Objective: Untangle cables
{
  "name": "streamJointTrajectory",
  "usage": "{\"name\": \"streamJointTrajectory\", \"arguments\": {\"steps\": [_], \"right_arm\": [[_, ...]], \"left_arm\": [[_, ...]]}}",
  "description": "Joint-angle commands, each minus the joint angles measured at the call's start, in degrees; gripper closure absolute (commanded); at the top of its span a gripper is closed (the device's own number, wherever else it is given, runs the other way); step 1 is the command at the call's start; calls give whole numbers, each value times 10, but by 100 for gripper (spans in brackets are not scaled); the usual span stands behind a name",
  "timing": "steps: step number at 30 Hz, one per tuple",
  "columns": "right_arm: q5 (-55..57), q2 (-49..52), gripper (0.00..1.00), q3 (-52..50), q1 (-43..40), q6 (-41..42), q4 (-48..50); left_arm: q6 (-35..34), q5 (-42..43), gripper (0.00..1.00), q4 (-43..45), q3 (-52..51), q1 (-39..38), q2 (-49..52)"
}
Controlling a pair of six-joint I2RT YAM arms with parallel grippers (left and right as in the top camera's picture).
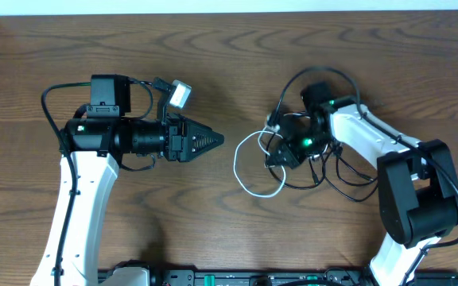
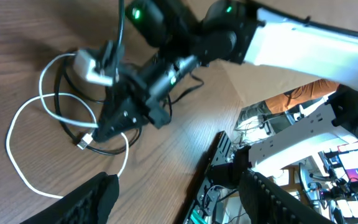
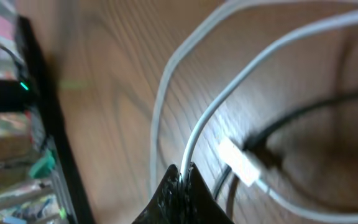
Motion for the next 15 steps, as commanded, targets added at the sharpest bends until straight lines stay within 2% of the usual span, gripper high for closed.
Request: {"name": "streamJointTrajectory", "arguments": {"steps": [1,8,15], "right_arm": [[-48,-1,99,53,-3,44,-5],[-48,-1,99,160,-3,86,-39],[-48,-1,99,331,-3,88,-117]], "left_arm": [[10,10,32,-2,6,-1,0],[10,-10,32,-2,6,-1,0],[10,-12,32,-2,6,-1,0]]}}
